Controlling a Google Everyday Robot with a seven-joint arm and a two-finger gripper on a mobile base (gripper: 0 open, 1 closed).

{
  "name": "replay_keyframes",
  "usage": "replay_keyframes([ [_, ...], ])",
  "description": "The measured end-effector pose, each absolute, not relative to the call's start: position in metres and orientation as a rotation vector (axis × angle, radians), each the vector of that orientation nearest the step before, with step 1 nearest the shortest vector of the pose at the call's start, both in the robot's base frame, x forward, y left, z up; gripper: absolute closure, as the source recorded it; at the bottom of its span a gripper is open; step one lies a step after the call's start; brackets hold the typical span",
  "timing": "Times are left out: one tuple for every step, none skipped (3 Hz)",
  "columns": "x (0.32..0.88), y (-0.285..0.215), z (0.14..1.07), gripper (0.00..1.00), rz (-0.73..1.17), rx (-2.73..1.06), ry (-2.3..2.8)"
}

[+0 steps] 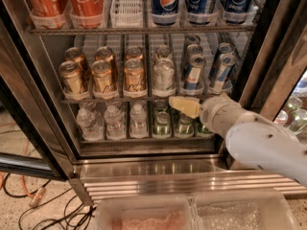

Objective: Pick redbull can from middle shelf of fridge

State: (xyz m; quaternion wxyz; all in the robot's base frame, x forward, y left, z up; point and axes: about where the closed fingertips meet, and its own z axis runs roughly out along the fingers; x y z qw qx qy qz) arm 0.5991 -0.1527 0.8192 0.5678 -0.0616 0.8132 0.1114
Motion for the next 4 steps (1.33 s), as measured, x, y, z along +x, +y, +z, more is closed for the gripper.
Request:
replay_keyframes([
  [0.6146,-0.1218,0.8353,0.00,0.229,-0.184,1.807],
  [0.6153,-0.1208,0.8357,0.00,0.211,-0.196,1.808],
  [0.6173,-0.1186,0.8375,0.00,0.228,-0.166,1.794],
  [0.6242,-0.1209,0.8333,0.00,0.219,-0.113,1.770],
])
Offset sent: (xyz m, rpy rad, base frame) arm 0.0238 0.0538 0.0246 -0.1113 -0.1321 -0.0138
